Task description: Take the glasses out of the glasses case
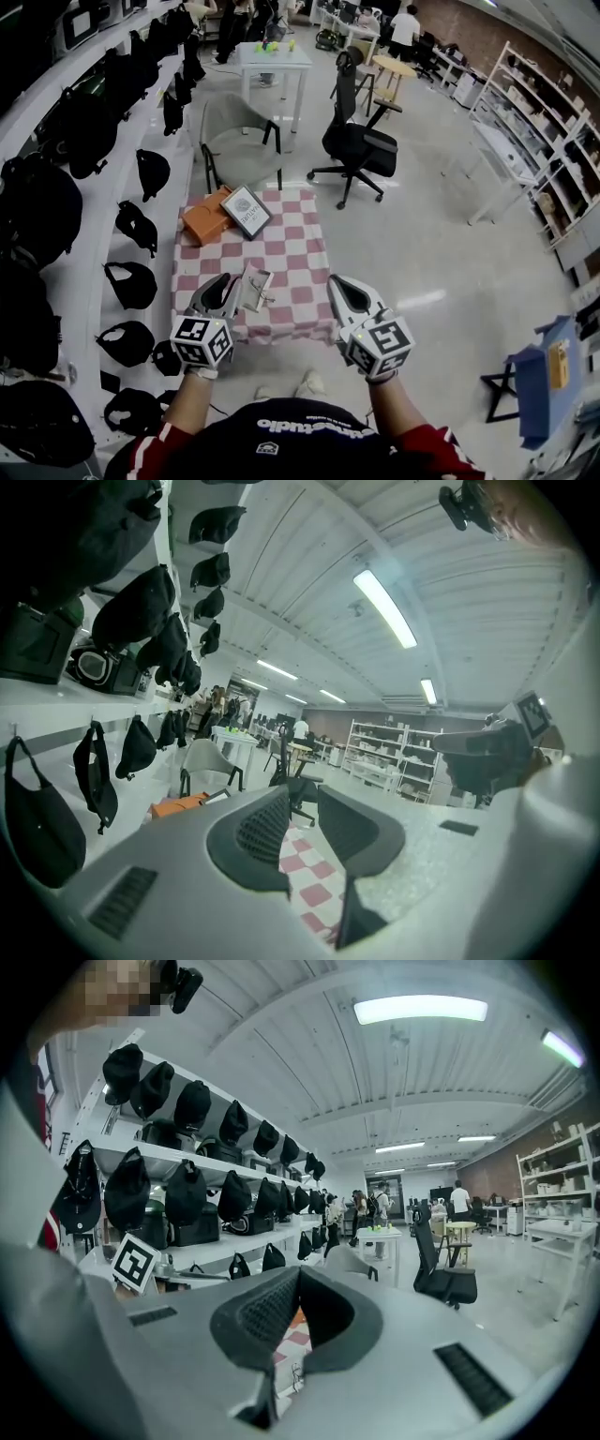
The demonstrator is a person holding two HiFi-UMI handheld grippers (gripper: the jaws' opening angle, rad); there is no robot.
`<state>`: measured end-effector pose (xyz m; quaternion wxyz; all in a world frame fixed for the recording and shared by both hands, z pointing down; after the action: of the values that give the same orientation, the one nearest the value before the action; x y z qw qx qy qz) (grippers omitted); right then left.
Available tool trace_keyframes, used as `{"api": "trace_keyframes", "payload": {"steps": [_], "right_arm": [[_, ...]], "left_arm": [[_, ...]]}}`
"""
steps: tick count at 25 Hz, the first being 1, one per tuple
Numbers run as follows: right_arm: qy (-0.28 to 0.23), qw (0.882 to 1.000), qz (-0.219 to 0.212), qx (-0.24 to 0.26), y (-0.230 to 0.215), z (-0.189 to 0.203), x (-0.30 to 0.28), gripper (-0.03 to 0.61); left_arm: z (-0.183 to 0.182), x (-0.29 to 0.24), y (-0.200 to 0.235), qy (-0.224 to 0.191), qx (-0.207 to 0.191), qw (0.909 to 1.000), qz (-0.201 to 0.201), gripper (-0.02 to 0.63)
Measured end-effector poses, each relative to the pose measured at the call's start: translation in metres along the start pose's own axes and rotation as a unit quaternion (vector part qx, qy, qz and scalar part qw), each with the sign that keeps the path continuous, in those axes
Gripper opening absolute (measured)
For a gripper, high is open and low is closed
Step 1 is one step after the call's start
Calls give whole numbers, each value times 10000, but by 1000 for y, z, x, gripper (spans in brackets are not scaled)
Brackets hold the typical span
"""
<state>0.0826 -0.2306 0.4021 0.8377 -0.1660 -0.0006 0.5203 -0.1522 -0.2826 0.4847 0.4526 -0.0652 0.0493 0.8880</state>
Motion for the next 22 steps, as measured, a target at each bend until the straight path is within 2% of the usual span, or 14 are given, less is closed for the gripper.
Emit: {"api": "trace_keyframes", "payload": {"steps": [11,22], "right_arm": [[146,9999,71,-41,-21,2,-6,-3],[254,9995,135,-144,-43,15,-5,-3]], "left_arm": [[51,-46,-1,476,207,9986,130,86],[99,-77,-5,891,445,9950,65,86]]}}
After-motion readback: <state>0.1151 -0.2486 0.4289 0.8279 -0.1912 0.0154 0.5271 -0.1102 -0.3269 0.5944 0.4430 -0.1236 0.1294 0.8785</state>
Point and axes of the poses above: the fingertips, and each gripper's own axes: x backward along the fingers, y to its left, z out of its underside, the point moved 5 cm from there along x, backward along the fingers, and after that the axes turned 14 degrees about -x, right-handed, at the moved point
